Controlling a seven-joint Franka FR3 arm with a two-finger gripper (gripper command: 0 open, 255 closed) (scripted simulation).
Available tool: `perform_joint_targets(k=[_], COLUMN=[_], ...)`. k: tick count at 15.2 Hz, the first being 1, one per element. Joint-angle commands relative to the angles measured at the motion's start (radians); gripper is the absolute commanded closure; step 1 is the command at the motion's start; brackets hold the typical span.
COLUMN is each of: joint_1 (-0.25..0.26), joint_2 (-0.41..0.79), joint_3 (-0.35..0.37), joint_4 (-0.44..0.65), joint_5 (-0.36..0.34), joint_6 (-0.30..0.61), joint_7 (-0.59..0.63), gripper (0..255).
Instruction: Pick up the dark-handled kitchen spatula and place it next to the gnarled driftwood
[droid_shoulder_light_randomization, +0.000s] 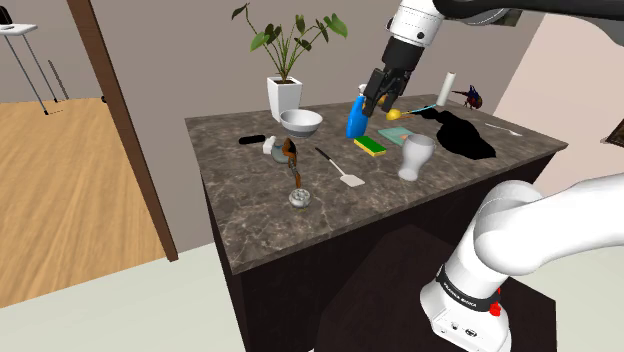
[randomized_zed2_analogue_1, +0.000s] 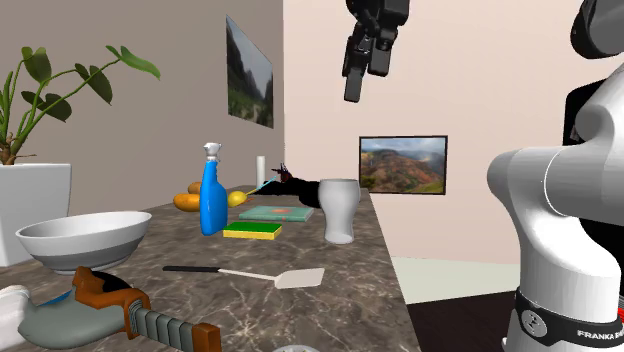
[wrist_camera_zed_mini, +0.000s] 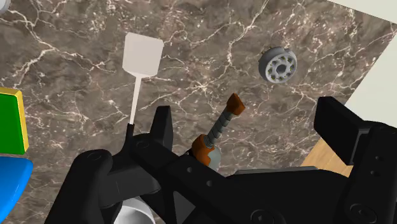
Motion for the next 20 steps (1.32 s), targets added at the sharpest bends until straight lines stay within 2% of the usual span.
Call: perform_joint_targets(k=[1, 10, 20], joint_1=[0.0, -0.05, -0.101], joint_2=[0.0, 0.242, 0.574], joint_3=[0.0, -0.021, -0.056], joint_4=[0.0, -0.048, 0.007], joint_5=[0.0, -0.035, -0.062], joint_6=[0.0, 0.255, 0.494], joint_7=[0.0, 0.045, 0.098], gripper=[0, 0, 0])
